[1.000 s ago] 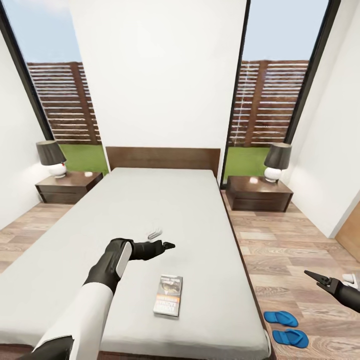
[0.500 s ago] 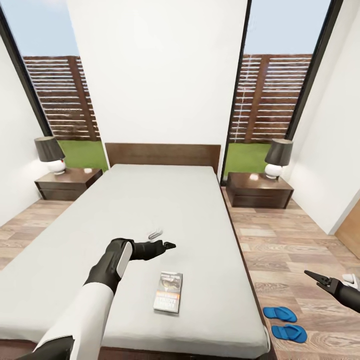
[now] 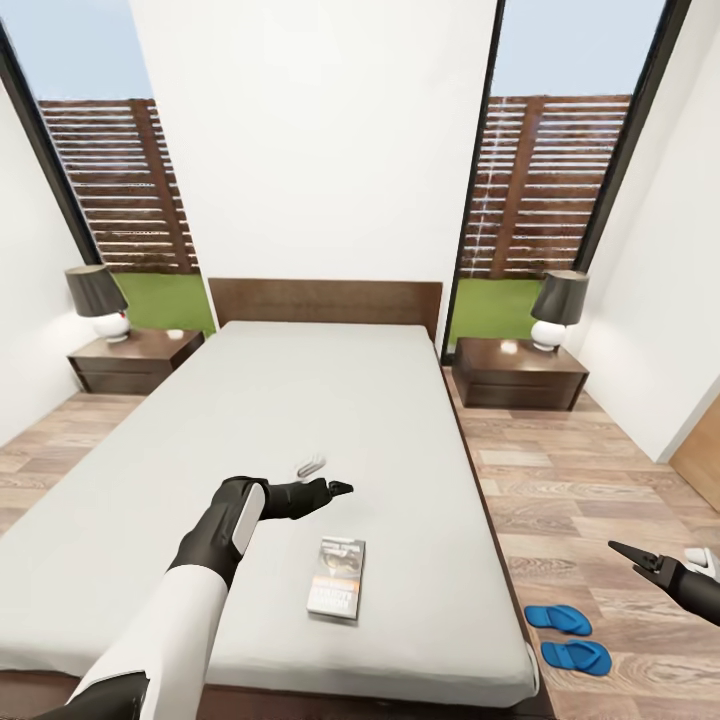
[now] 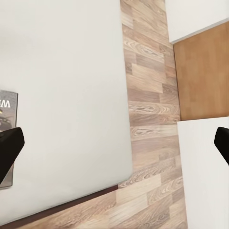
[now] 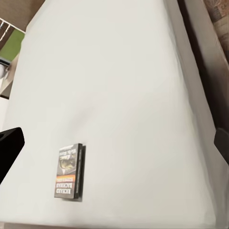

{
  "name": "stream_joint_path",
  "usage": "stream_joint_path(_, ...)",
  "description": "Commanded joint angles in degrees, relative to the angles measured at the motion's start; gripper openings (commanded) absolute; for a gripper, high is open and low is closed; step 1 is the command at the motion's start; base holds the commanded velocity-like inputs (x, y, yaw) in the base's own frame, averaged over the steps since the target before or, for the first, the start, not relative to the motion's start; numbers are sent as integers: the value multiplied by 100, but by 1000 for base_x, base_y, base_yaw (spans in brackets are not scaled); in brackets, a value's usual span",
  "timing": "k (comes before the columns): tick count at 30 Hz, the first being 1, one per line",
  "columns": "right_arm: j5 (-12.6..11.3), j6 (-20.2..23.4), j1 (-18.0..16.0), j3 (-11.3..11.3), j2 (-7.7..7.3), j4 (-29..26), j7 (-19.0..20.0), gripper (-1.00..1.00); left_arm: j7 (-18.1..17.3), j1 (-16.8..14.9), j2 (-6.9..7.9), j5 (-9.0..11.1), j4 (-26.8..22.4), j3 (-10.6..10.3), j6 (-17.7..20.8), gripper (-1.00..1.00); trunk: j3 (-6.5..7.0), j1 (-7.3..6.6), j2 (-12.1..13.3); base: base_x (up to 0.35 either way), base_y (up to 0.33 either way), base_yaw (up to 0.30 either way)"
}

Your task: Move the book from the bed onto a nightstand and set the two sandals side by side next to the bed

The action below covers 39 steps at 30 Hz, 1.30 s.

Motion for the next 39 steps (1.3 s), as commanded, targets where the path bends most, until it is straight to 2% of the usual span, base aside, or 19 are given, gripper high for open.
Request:
stream_joint_path(1,-35,45,-4,-3,-1,2,6,100,7,-5,-6,38,-3,27,43,100,-16,0,-5,0,0,0)
stream_joint_path(39,-35,45,-4,-3,-1,2,6,100,8,-5,-6,44,-3,27,36,100,-354,0,-5,0,0,0)
